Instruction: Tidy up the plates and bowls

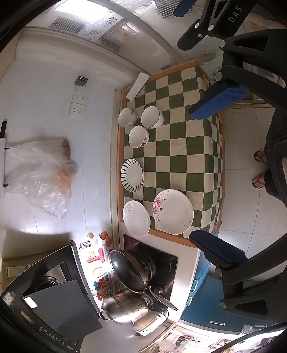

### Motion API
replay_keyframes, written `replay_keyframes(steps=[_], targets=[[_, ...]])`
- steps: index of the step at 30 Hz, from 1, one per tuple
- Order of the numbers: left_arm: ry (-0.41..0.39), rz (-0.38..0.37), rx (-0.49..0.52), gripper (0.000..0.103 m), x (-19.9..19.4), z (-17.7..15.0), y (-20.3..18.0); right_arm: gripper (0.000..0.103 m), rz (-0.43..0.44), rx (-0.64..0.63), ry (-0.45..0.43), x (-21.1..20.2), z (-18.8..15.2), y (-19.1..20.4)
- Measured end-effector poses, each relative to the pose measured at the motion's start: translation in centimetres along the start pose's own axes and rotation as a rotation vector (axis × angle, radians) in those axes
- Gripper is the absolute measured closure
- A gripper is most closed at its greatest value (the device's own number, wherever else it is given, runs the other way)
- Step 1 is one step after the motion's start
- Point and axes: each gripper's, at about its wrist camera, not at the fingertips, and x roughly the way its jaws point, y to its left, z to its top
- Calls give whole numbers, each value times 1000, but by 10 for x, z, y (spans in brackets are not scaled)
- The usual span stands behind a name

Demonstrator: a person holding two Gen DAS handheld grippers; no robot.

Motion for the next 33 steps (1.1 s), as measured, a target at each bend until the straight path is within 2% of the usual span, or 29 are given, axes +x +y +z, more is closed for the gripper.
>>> replay_keyframes(steps=[33], targets=[[-8, -12, -12, 0, 0, 8, 8, 0, 7, 2, -5, -2, 2, 7]])
